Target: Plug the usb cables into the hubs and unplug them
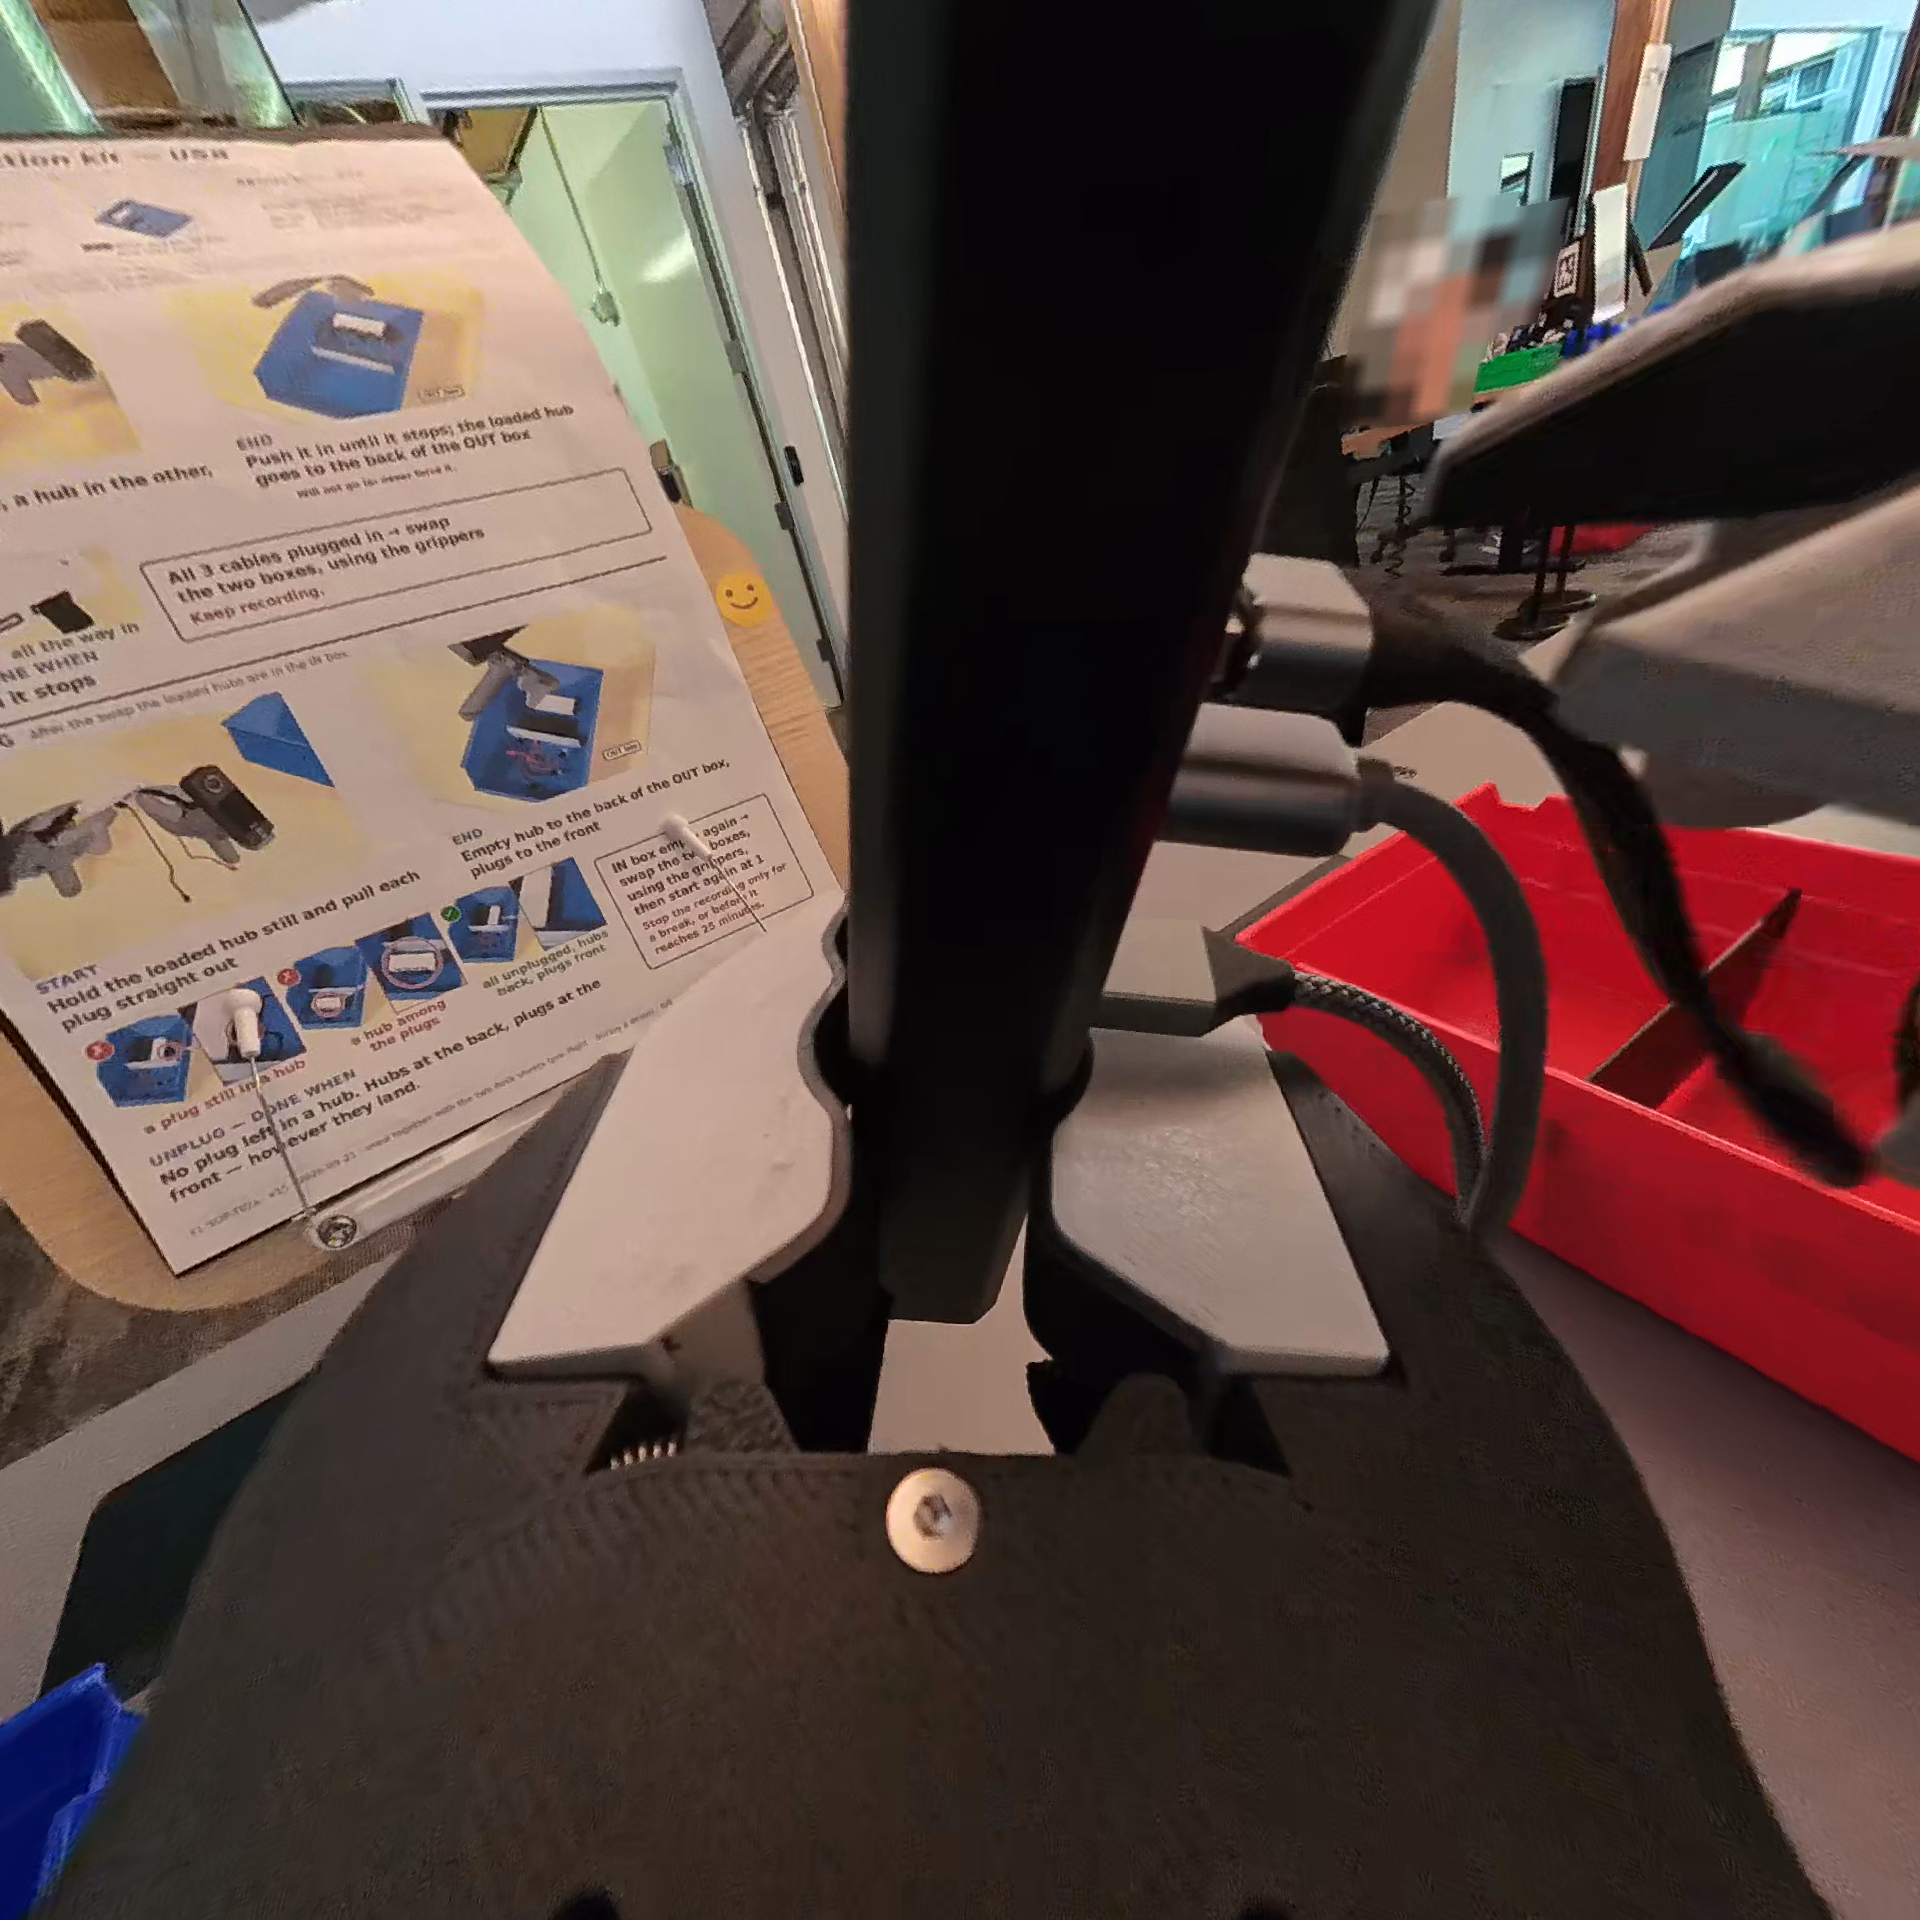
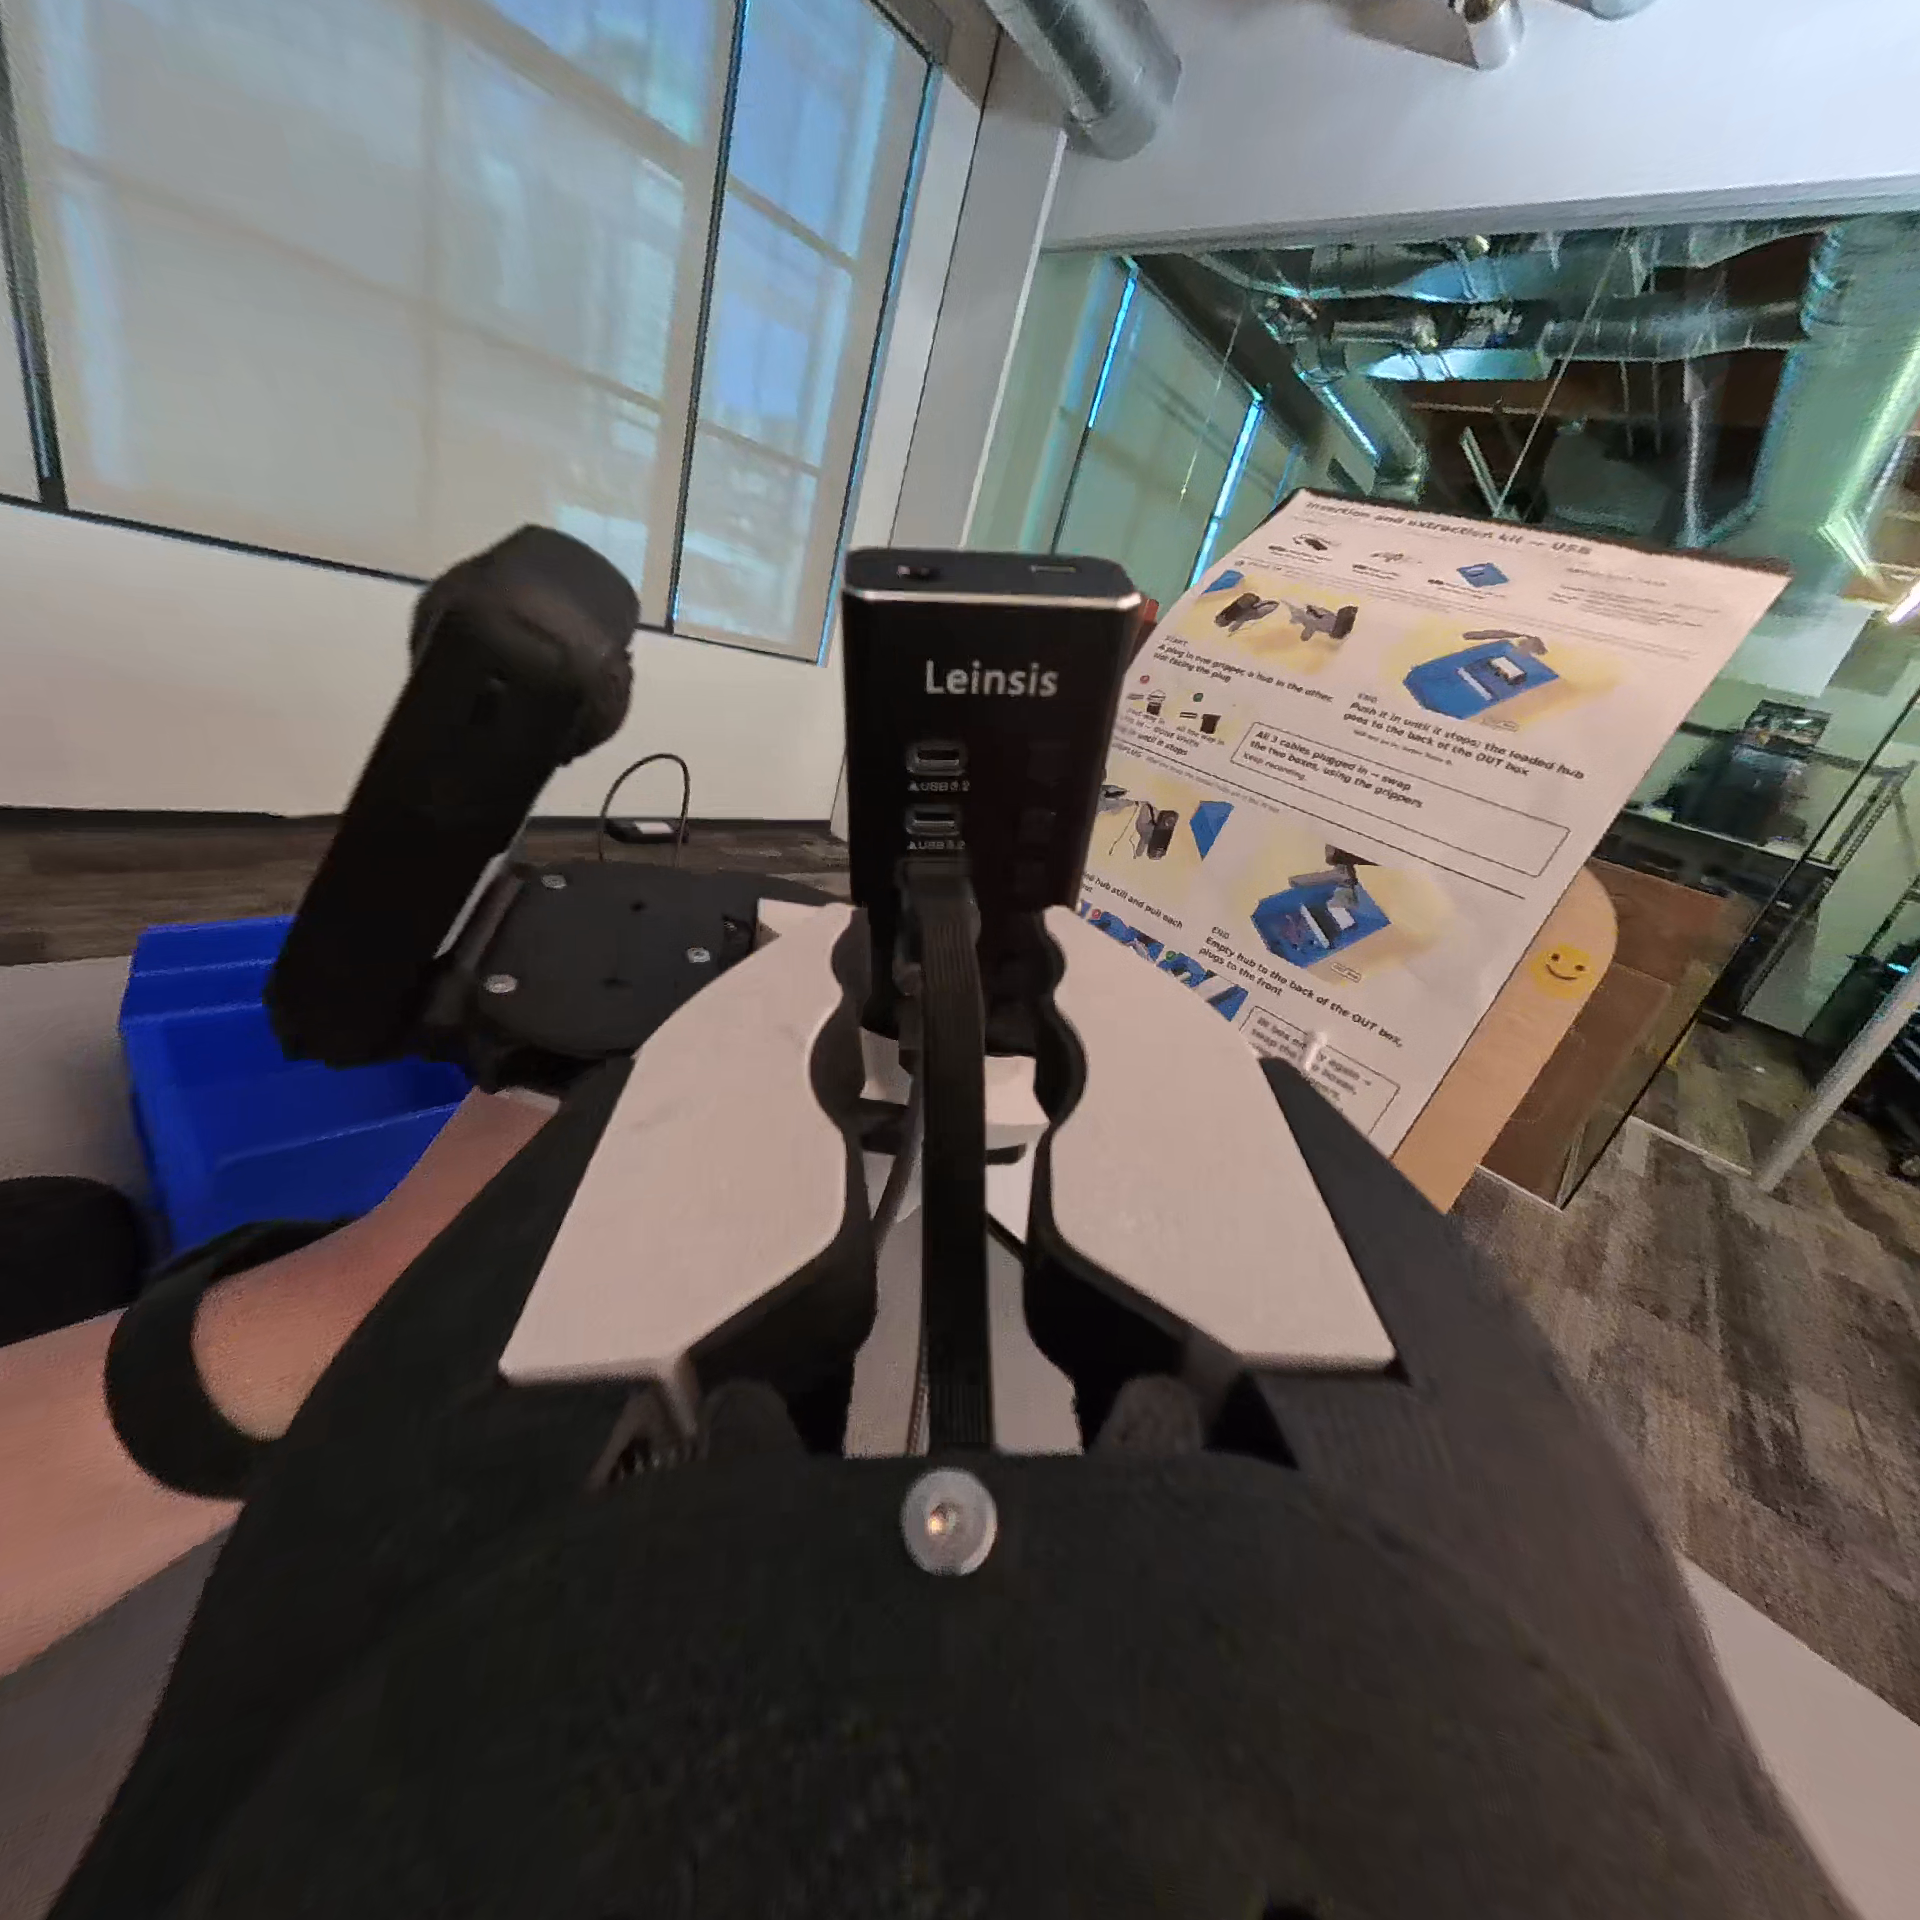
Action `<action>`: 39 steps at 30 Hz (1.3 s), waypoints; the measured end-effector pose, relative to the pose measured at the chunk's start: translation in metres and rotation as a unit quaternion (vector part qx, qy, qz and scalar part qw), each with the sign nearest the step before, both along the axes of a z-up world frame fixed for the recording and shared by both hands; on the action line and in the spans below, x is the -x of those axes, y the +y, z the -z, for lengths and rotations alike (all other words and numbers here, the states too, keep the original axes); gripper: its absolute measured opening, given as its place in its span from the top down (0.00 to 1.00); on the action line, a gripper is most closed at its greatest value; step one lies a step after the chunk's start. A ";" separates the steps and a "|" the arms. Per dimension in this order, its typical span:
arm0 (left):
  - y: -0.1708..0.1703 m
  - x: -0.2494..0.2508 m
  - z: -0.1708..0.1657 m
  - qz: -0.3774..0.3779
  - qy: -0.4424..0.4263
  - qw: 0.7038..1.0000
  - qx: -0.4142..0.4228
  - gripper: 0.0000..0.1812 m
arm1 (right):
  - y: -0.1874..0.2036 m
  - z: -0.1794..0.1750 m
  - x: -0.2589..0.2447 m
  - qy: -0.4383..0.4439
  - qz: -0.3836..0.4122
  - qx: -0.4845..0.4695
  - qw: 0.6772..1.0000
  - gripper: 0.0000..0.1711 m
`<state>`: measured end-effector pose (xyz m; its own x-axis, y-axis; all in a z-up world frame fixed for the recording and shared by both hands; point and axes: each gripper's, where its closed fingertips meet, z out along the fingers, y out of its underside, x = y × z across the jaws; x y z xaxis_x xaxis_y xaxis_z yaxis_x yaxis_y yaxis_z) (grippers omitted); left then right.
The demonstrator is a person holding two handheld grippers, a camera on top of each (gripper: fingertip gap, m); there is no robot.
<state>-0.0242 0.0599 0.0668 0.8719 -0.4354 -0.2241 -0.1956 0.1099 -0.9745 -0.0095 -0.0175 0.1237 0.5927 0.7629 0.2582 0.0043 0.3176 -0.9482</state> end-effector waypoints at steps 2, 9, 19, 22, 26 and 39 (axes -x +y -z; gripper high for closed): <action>-0.001 -0.004 0.001 0.004 0.007 1.000 -0.002 0.82 | 0.002 0.003 0.001 0.003 -0.006 0.008 1.000 0.85; -0.003 -0.015 0.004 0.017 0.018 1.000 0.000 0.83 | 0.006 0.005 -0.001 0.011 -0.014 0.011 1.000 0.89; -0.004 -0.016 0.003 0.008 0.004 1.000 0.004 0.82 | 0.006 0.006 0.001 0.022 0.003 0.000 1.000 0.90; -0.003 -0.017 0.007 0.014 -0.016 1.000 0.020 0.82 | 0.007 0.008 0.002 0.036 0.031 -0.009 0.999 0.90; 0.000 -0.015 0.009 0.013 -0.010 1.000 0.026 0.82 | 0.010 0.010 0.002 0.019 0.041 -0.006 0.999 0.90; 0.004 -0.023 0.022 0.054 -0.029 0.995 0.080 0.82 | 0.020 0.019 0.001 0.011 0.019 0.040 0.999 0.90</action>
<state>-0.0017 0.0640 0.0444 0.8271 -0.5539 -0.0951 -0.1335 -0.0292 -0.9906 -0.0104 0.0025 0.1047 0.6261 0.7578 0.1837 -0.0058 0.2401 -0.9707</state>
